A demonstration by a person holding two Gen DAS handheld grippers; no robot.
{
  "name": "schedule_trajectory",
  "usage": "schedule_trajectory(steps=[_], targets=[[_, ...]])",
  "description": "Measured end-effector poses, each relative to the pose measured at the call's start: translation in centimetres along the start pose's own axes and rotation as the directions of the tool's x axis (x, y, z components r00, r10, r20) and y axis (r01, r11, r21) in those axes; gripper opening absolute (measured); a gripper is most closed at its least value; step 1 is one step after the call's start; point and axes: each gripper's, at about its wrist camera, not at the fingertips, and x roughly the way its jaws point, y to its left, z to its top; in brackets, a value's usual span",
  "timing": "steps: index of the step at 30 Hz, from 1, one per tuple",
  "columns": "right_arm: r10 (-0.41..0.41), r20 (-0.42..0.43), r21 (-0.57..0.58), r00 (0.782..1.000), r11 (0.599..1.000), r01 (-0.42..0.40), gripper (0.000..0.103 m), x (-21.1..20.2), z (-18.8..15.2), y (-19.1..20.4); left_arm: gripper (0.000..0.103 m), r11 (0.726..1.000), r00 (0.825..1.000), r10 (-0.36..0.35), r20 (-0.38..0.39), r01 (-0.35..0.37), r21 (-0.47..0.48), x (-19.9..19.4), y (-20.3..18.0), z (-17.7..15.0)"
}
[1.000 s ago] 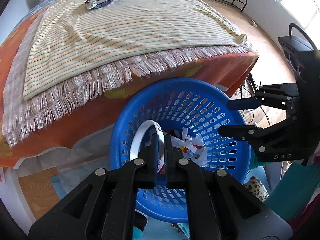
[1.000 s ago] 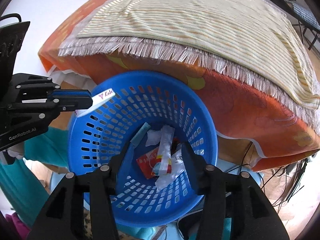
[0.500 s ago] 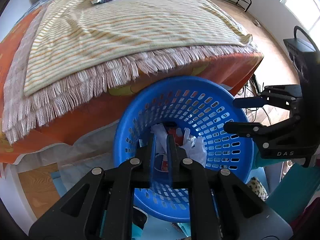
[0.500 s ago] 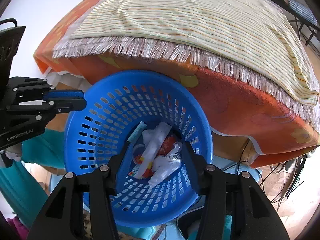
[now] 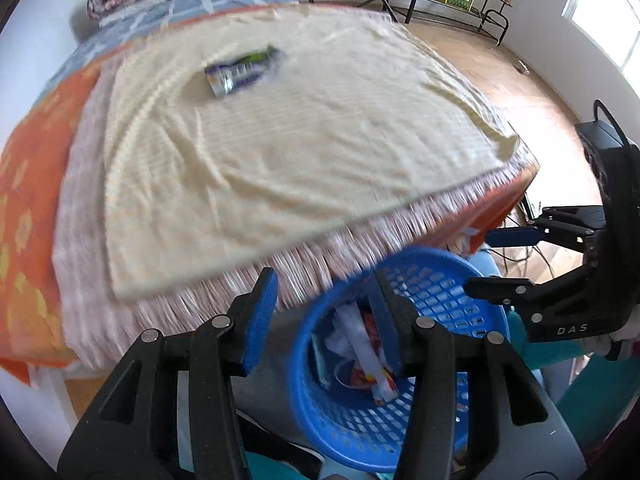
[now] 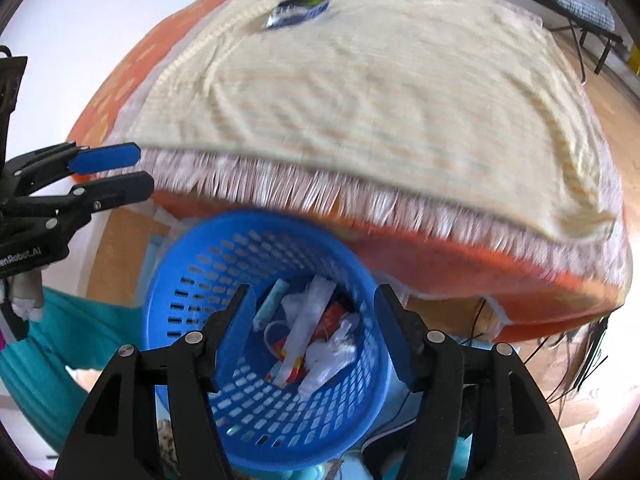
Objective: Collect trash
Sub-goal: 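Move both tools back over the bed toward the medicine box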
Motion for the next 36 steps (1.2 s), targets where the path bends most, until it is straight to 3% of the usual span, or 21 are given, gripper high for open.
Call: schedule_trajectory(steps=[17, 22, 30, 36], targets=[[-0.037, 0.165, 0.005, 0.986, 0.999, 0.037, 0.061, -1.7, 9.9, -2.3, 0.048, 0.995, 0.992, 0.088, 0.09, -0.092, 0.04, 2.0, 4.9, 11.4], [-0.046, 0.14, 0.033, 0.989, 0.999, 0.042, 0.061, -0.8, 12.6, -3.7, 0.048, 0.995, 0.993, 0.085, 0.081, -0.089, 0.052, 4.1, 5.6, 14.0], [0.014, 0.125, 0.09, 0.992, 0.996, -0.025, 0.061, 1.0, 15.0, -5.6, 0.048, 0.987, 0.991, 0.115, 0.068, -0.122, 0.101, 7.5, 6.0, 18.0], [0.031, 0.118, 0.097, 0.993, 0.994, -0.043, 0.061, 1.8, 16.2, -5.7, 0.048, 0.982, 0.989, 0.144, 0.039, -0.147, 0.117, 10.0, 6.4, 19.3]])
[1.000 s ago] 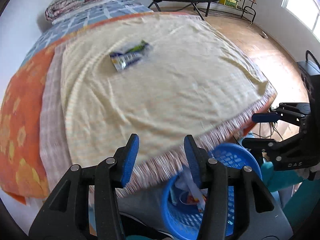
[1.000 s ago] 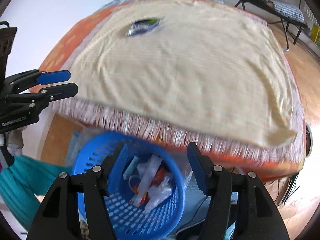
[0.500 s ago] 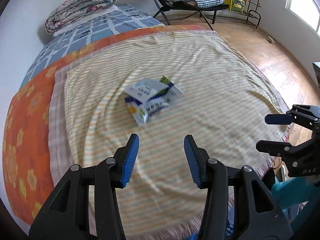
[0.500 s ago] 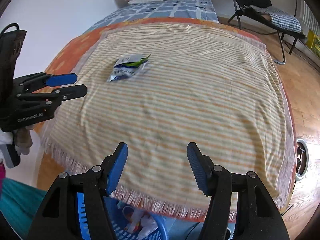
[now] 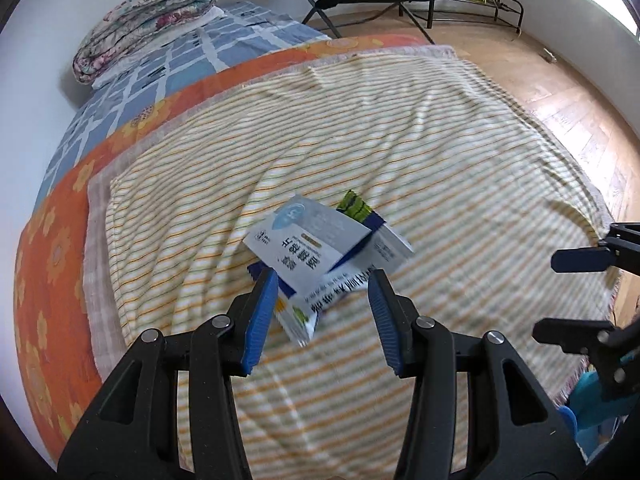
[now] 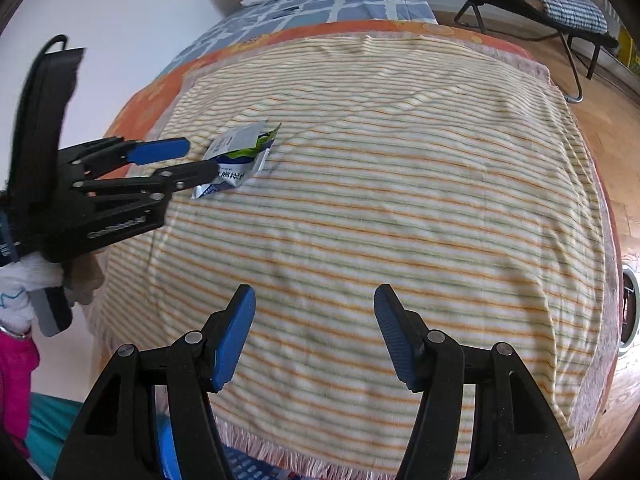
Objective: Collect trash
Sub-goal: 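Move both tools back over the bed toward the medicine box, then grasp the white medicine box with the left tool while the right tool grasps the blue-yellow blister pack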
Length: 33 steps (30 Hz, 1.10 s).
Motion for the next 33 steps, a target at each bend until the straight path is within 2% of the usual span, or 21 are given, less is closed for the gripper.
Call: schedule_trajectory(steps=[5, 13, 19, 21, 24, 29, 33], targets=[[0.007, -0.001, 0.005, 1.0, 1.0, -0.007, 0.061, 0.5, 0.7, 0.0, 0.048, 0.999, 0.999, 0.035, -0.01, -0.035, 0.026, 1.3, -0.1, 0.6], [0.016, 0.002, 0.007, 1.0, 1.0, -0.016, 0.061, 1.2, 1.7, 0.4, 0.048, 0.999, 0.999, 0.052, -0.01, -0.052, 0.007, 2.5, 0.7, 1.2], [0.03, 0.02, 0.0, 0.999, 1.0, -0.03, 0.061, 1.7, 3.1, 1.0, 0.035, 0.999, 0.999, 0.025, 0.023, -0.024, -0.024, 2.1, 1.5, 1.9], [0.039, 0.023, 0.01, 0.999, 0.999, -0.039, 0.061, 2.1, 3.7, 1.0, 0.02, 0.999, 0.999, 0.026, 0.028, -0.025, -0.034, 2.2, 1.8, 2.2], [0.061, 0.023, 0.037, 0.998, 0.997, -0.062, 0.061, 2.5, 4.3, 0.9, 0.019, 0.998, 0.999, 0.019, 0.039, -0.016, -0.055, 2.0, 2.3, 2.5], [0.079, 0.029, 0.054, 0.996, 0.995, -0.081, 0.061, 3.1, 5.5, 1.0, 0.01, 0.996, 0.997, 0.029, 0.072, -0.023, -0.091, 1.2, 3.7, 3.0], [0.097, 0.025, 0.076, 0.995, 0.992, -0.099, 0.061, 3.8, 6.1, 0.9, 0.007, 0.991, 0.996, 0.035, 0.08, -0.025, -0.13, 1.1, 5.2, 2.9]])
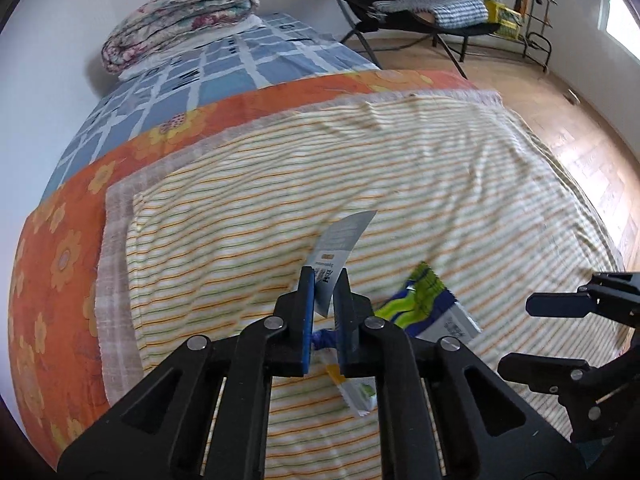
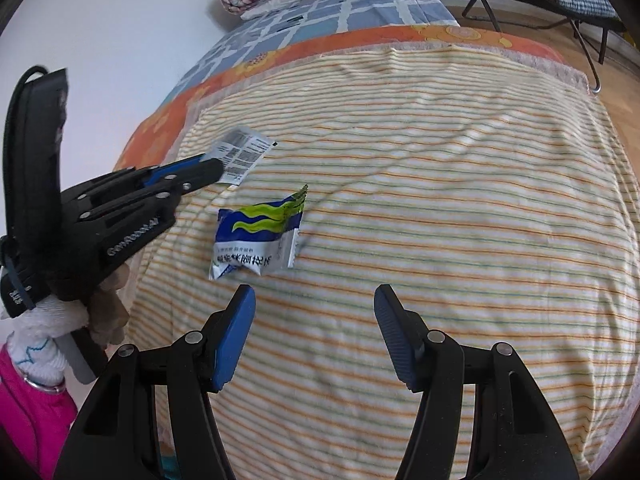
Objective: Collect trash
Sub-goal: 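Grasp the white medicine box with the left tool while the right tool grasps the blue-yellow blister pack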
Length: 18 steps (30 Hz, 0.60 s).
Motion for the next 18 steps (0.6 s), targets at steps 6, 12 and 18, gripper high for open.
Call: schedule_trajectory(steps=[6, 12, 18], targets=[[0.025, -0.013, 0.041, 1.0, 0.999, -0.025, 0.061, 1.4, 0.7, 0.0, 0.006, 0.996, 0.999, -0.03, -0.014, 0.029, -0.08, 0.8, 2.1, -0.1], [0.043, -0.018, 0.054, 0.999, 0.998, -0.042, 0.061, 2.9, 1.7, 0.3, 0.006, 0.991, 0.998, -0.061, -0.005, 0.06, -0.122, 1.4, 2.6, 0.3], [0.071, -0.028, 0.085, 0.997, 0.994, -0.069, 0.052, 4.1, 2.1, 0.0, 0.018, 0.992, 0.998, -0.068, 0.007, 0.068, -0.102, 2.1, 1.9, 0.9]])
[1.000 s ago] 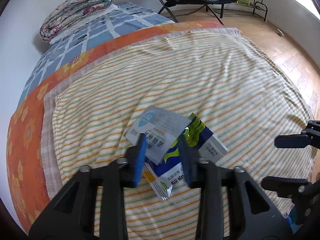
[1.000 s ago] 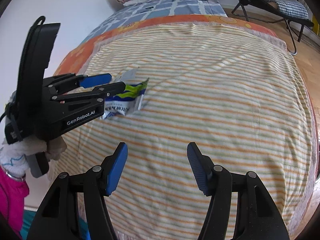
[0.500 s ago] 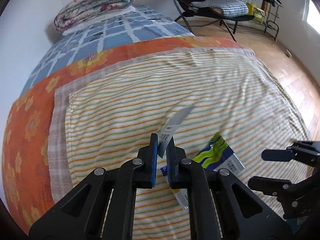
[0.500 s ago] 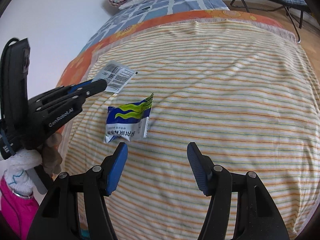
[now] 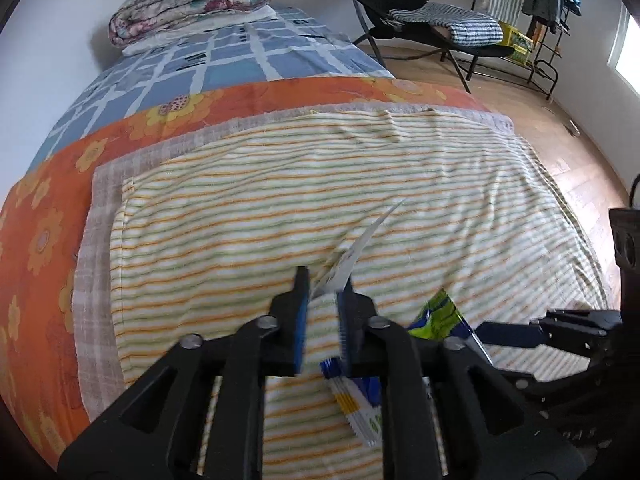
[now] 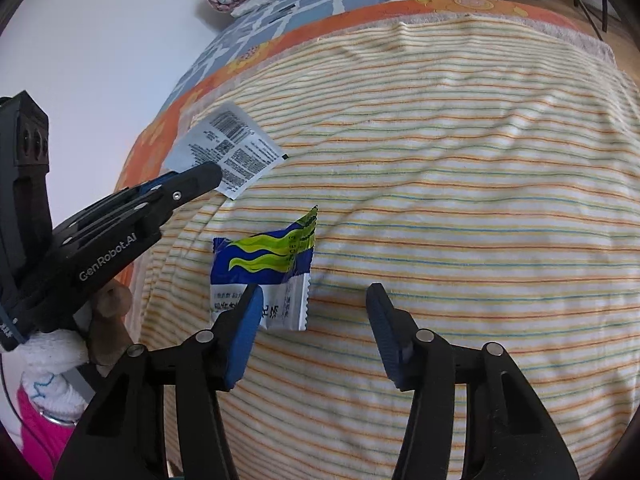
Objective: Collect trash
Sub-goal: 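Grasp the white medicine box with the left tool while the right tool grasps the blue-yellow blister pack, then lift the medicine box and blister pack and carry them over the basket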
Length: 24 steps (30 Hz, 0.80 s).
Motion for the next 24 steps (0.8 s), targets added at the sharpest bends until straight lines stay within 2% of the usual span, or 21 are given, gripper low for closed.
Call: schedule_trajectory(steps=[3, 5, 7, 9, 11, 12, 16, 24], targets=[[0.014, 0.006, 0.005, 1.0, 1.0, -0.014, 0.05, 0.1, 0.2, 0.0, 0.023, 1.0, 1.0, -0.022, -0.001, 0.022, 0.006, 0.7, -0.7, 0.3], [0.027, 0.005, 0.008, 1.0, 1.0, -0.027, 0.04, 0.3, 0.4, 0.1, 0.023, 1.0, 1.0, -0.029, 0.004, 0.029, 0.008, 1.0, -1.0, 0.5], [0.038, -0.001, 0.013, 0.999, 0.999, -0.038, 0.036, 0.5, 0.5, 0.1, 0.023, 0.999, 0.999, -0.041, 0.001, 0.041, -0.006, 1.4, -0.9, 0.6], [0.041, -0.002, 0.018, 0.999, 0.999, -0.041, 0.033, 0.8, 0.5, 0.1, 0.011, 0.999, 0.999, -0.047, 0.001, 0.047, -0.023, 1.8, -0.8, 0.7], [0.044, -0.005, 0.018, 0.999, 0.999, -0.044, 0.013, 1.0, 0.6, 0.1, 0.009, 0.998, 0.999, -0.041, 0.01, 0.041, -0.039, 1.8, -0.5, 0.7], [0.049, -0.008, 0.02, 0.999, 0.999, -0.049, 0.011, 1.1, 0.6, 0.1, 0.008, 0.998, 0.999, -0.04, 0.015, 0.041, -0.048, 1.7, -0.3, 0.8], [0.046, 0.003, -0.001, 0.999, 0.999, -0.046, 0.006, 0.8, 0.7, 0.5, 0.002, 0.997, 0.999, -0.037, 0.03, 0.039, -0.072, 1.2, 0.5, 0.7], [-0.009, 0.078, -0.063, 0.997, 0.998, 0.014, 0.002, -1.7, 0.6, 1.7, 0.001, 0.998, 0.999, -0.018, 0.042, 0.02, -0.058, -0.5, 0.6, 0.2]])
